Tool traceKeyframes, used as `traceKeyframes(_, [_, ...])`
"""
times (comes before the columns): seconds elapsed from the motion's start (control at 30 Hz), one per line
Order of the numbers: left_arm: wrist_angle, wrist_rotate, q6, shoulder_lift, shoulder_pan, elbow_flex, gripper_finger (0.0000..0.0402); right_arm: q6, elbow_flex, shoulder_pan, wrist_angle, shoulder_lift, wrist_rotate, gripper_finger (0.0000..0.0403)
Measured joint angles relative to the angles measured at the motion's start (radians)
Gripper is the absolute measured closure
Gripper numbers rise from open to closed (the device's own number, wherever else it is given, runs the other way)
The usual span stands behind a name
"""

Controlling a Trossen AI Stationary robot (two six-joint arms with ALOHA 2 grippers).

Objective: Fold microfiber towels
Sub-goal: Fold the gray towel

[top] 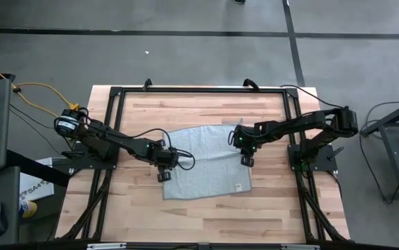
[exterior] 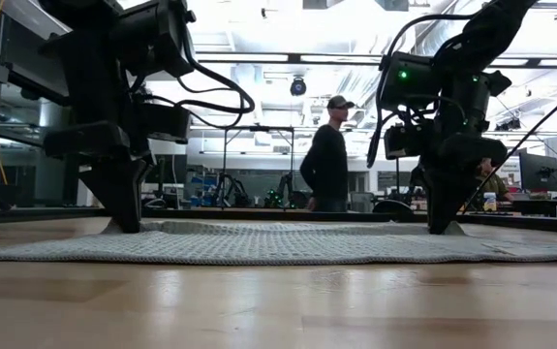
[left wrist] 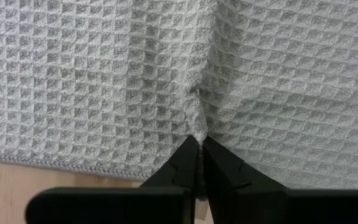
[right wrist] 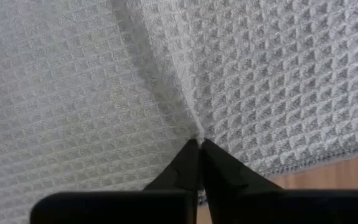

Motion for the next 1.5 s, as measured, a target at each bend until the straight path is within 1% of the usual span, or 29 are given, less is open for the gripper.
traceKeyframes(0.1, [-0.003,0.000,0.000,0.000,0.000,0.000,0.0392,0.000,0.000,0.005,0.001,0.000,0.006,0.0398])
traceKeyframes(0.33, [-0.027,-0.003,0.004,-0.002,0.000,0.018,0.0399,-0.009,-0.003,0.039,0.006,-0.025,0.081,0.0398])
traceKeyframes(0.57, [-0.156,-0.059,0.048,0.003,-0.001,0.093,0.0400,0.002,-0.004,0.053,0.021,-0.087,0.092,0.0399])
traceKeyframes(0.87, [-0.316,-0.245,0.018,0.002,-0.001,0.152,0.0401,0.026,-0.002,0.083,0.029,-0.190,0.228,0.0399])
traceKeyframes(1.23, [-0.478,-0.455,0.004,-0.001,-0.001,0.246,0.0401,0.026,0.000,0.083,0.034,-0.327,0.381,0.0399])
traceKeyframes(1.37, [-0.549,-0.530,-0.017,-0.001,-0.001,0.289,0.0401,0.026,0.000,0.084,0.033,-0.356,0.432,0.0399])
traceKeyframes(1.5, [-0.627,-0.579,-0.055,-0.001,-0.001,0.340,0.0401,0.024,0.000,0.084,0.033,-0.378,0.450,0.0399])
